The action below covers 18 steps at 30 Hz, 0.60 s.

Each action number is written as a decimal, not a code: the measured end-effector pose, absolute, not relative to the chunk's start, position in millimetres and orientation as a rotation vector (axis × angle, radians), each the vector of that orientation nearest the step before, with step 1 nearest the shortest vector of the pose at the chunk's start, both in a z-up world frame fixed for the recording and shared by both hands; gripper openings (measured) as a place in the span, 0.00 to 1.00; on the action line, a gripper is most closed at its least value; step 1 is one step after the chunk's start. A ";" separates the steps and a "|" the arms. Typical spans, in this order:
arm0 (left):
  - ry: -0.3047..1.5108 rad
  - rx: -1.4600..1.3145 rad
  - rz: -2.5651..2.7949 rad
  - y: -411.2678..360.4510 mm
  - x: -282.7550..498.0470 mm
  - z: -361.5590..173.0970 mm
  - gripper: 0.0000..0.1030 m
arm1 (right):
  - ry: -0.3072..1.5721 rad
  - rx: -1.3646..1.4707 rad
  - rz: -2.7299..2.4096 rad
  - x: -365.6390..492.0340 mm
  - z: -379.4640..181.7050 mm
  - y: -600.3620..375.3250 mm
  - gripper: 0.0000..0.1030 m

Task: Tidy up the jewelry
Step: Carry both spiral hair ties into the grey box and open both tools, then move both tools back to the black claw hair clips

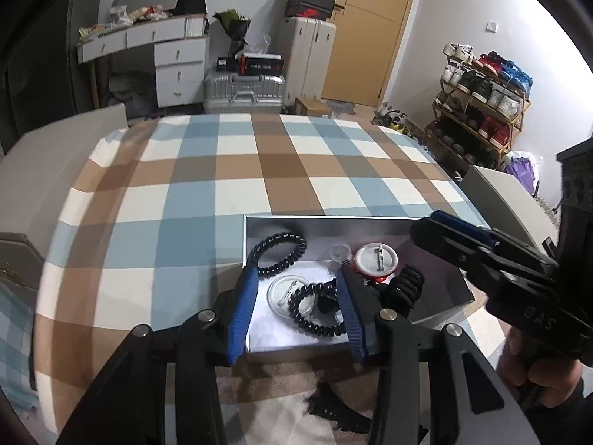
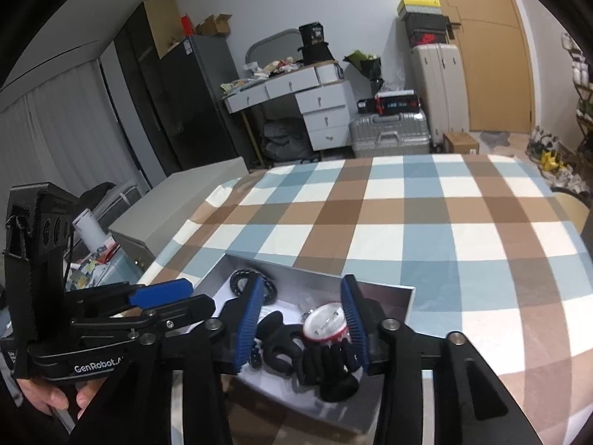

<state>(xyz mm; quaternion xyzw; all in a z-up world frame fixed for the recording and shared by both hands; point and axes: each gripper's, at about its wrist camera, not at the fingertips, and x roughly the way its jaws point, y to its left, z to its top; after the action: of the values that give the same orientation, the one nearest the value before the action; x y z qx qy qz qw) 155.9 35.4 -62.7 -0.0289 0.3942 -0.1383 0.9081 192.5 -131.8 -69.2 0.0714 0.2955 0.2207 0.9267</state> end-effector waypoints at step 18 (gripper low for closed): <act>0.707 0.016 -0.264 23.3 106.4 -33.8 0.62 | 0.475 0.106 0.460 116.3 -39.2 -135.9 0.83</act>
<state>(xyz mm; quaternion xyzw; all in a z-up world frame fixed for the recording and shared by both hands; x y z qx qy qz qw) 106.4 23.3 -33.8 0.0077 0.3453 -0.1287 0.9296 116.3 -135.9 -39.2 0.0521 0.2329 0.2256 0.9445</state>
